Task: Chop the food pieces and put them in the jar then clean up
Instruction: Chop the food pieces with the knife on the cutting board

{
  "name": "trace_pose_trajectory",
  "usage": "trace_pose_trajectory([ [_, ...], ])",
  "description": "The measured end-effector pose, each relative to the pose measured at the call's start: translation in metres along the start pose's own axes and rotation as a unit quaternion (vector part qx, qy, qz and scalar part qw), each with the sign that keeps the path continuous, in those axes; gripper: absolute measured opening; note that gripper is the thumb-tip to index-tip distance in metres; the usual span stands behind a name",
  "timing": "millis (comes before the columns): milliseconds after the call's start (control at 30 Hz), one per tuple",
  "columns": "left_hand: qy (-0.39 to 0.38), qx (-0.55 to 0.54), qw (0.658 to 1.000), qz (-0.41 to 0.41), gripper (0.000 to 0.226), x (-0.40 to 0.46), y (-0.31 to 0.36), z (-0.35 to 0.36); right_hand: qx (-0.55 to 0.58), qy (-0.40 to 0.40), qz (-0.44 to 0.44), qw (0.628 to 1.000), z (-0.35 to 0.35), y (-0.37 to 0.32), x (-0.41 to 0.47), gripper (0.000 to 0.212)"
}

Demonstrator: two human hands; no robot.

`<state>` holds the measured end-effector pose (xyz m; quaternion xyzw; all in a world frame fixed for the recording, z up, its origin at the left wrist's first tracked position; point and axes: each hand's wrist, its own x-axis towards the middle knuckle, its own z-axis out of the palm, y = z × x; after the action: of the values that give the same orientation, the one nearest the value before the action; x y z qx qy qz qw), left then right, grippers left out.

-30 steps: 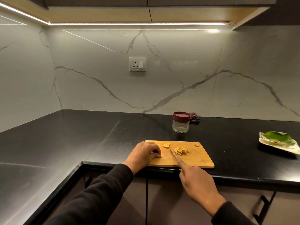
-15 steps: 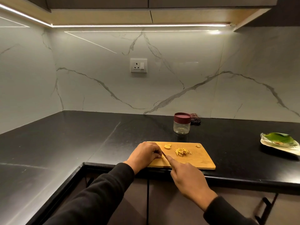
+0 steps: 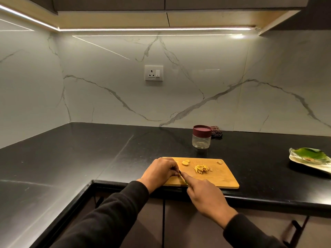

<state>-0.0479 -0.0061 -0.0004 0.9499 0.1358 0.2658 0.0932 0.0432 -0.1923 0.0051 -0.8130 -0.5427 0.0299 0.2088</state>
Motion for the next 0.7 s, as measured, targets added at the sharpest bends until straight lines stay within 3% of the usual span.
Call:
trace_pose_trajectory([
  [700, 0.006, 0.017, 1.000, -0.016, 0.012, -0.002, 0.000, 0.005, -0.033, -0.016, 0.007, 0.999, -0.008, -0.002, -0.024, 0.058],
])
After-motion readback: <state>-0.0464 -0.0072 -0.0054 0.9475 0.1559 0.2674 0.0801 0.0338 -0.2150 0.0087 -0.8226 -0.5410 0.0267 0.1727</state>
